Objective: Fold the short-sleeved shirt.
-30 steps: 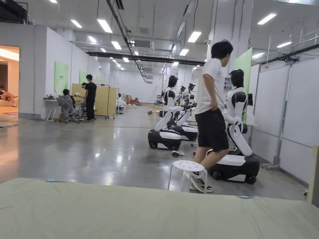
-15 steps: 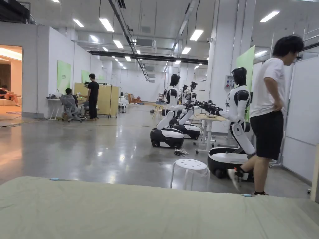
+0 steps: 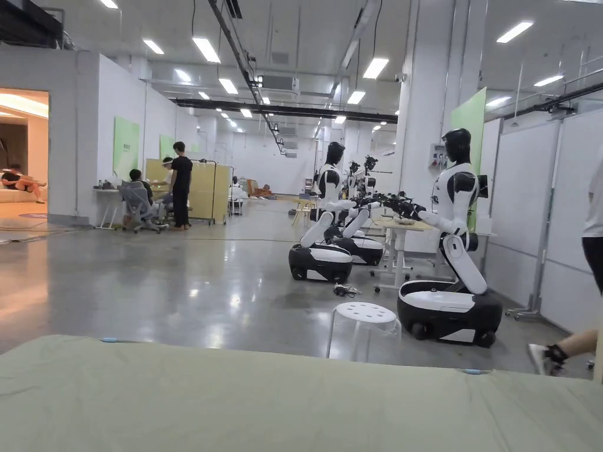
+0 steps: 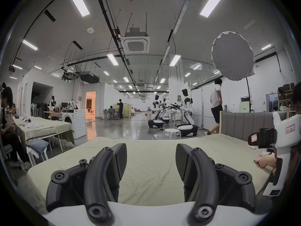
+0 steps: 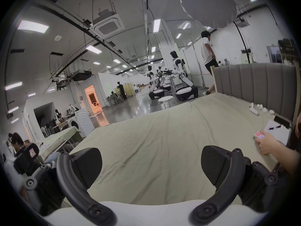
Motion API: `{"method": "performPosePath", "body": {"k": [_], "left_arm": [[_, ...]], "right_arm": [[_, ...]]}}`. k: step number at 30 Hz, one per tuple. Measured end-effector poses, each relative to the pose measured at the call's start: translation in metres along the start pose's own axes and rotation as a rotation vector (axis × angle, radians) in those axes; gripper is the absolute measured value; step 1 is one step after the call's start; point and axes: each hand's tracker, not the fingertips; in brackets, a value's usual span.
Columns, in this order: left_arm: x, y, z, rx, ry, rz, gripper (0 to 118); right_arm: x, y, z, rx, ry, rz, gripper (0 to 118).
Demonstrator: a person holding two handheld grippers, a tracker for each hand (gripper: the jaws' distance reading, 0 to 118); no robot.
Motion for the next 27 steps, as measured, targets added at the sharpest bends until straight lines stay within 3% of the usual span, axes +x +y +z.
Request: {"method": "performPosePath", "body": {"k": [10,27], "left_arm": [[0.000,0.004,0.007,0.002,0.002,0.003,61],[0.006,0.003,0.006,-0.008,-0.026,-0.001,61]], "right_arm": [[0.012,0.003,0.007,0.031,0.014,-0.083,118],[0.017,0.001,0.006,0.004,-0.012,-0.100,118]]}}
